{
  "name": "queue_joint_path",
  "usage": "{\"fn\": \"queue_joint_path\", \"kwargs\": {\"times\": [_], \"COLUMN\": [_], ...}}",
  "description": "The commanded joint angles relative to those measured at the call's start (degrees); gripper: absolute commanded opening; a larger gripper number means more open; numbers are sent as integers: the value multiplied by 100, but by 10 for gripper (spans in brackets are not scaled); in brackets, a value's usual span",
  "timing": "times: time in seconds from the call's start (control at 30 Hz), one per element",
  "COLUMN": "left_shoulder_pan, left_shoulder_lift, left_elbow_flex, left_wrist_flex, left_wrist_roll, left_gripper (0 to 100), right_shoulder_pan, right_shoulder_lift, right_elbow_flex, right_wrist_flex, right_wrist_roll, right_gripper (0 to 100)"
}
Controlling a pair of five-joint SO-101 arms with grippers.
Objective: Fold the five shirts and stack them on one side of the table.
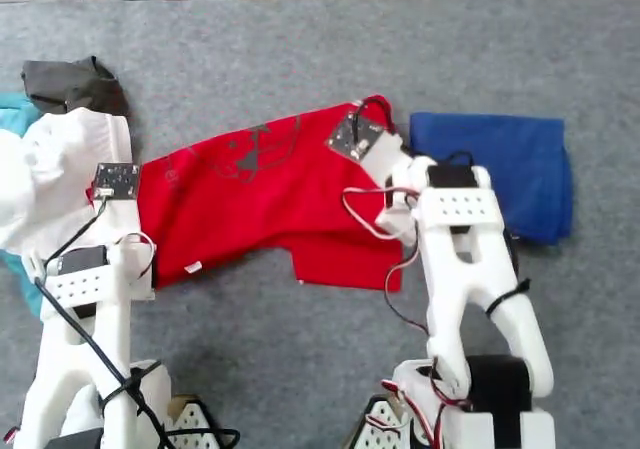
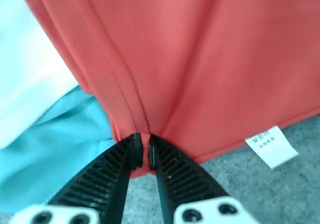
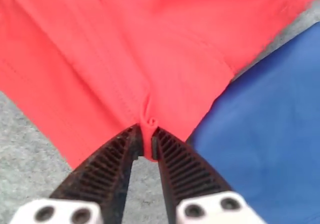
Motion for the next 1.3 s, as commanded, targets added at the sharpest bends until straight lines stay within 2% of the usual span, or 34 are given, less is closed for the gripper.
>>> {"fn": "queue_joint_path", "kwargs": {"times": [0.0, 0.33, 0.5, 0.57, 0.63, 0.73, 0.8, 0.83, 0.93, 1.07, 1.13, 1.27], "left_shoulder_pan": [-224, -242, -277, -286, -409, -673, -769, -752, -541, -312, -180, 48], "left_shoulder_lift": [-88, -79, -132, -132, -132, -132, -141, -132, -88, -79, -70, 70], "left_elbow_flex": [-75, -22, -163, -382, -708, -1332, -1877, -2167, -2686, -2352, -1798, -391], "left_wrist_flex": [18, 44, 281, 536, 853, 1371, 1723, 1837, 1873, 703, -554, -3420], "left_wrist_roll": [-18, -9, 0, 0, 0, -18, -18, -35, 281, 1029, 1248, 1363], "left_gripper": [28, 34, 165, 169, 169, 165, 89, 27, 36, 30, 30, 30], "right_shoulder_pan": [35, 193, 202, 202, 202, 202, 158, 97, -404, -1037, -1240, -1415], "right_shoulder_lift": [-330, -330, -347, -347, -347, -347, -295, -251, 242, 1349, 1833, 2642], "right_elbow_flex": [251, 488, 418, 215, -119, -734, -1147, -1314, -1587, -1771, -2132, -2905], "right_wrist_flex": [-132, -510, -308, -26, 325, 633, 607, 527, 211, -193, -343, -387], "right_wrist_roll": [62, 70, 387, 431, 440, 413, 255, 26, -818, -1890, -2312, -2945], "right_gripper": [15, 35, 240, 319, 351, 326, 287, 248, 24, 50, 11, 15]}}
